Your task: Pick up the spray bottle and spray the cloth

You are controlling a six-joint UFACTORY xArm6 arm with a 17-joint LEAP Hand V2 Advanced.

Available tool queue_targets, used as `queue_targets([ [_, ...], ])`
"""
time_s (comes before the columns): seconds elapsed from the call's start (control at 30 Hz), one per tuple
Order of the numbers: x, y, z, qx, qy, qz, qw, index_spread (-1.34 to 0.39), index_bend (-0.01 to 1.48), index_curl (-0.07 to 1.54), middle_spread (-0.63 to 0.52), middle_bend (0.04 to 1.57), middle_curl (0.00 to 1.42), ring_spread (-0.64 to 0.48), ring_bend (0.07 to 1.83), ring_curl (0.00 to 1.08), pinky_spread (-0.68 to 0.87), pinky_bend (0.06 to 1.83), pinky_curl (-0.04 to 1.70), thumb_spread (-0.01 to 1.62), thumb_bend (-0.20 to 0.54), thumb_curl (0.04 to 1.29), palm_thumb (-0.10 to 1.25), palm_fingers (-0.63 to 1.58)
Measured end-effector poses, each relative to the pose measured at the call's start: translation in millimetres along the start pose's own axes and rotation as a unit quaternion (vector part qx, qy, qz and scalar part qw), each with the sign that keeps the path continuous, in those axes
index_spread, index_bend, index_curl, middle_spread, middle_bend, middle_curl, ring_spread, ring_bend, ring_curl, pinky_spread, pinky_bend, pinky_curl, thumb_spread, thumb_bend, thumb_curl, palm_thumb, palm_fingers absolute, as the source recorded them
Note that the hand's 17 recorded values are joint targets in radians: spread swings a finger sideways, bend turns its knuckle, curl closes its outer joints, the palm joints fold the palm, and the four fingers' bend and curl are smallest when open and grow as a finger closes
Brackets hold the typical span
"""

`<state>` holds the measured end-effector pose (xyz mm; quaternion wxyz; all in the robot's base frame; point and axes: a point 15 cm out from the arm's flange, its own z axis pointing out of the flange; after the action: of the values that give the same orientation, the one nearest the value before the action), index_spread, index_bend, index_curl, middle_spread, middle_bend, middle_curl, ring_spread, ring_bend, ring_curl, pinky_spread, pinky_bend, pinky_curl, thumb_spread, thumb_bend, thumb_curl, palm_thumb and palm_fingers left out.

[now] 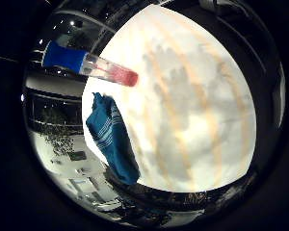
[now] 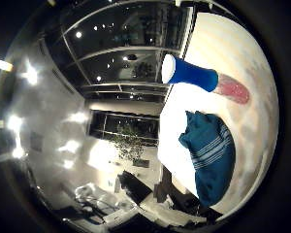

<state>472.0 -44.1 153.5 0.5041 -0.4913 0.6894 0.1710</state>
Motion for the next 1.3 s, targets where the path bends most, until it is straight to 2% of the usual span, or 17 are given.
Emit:
queue_targets([
  [0.73,16,0,49,-0.001,-0.033,0.023,0.999,-0.15,0.15,0.25,0.21,0.26,0.33,0.2,0.37,0.26,0.29,0.36,0.32,0.9,-0.032,0.3,0.37,0.05],
  [1.3,15,-16,76,-0.002,-0.048,0.017,0.999,-0.15,0.15,0.25,0.2,0.27,0.33,0.19,0.39,0.26,0.3,0.34,0.32,0.91,-0.031,0.31,0.38,0.07],
])
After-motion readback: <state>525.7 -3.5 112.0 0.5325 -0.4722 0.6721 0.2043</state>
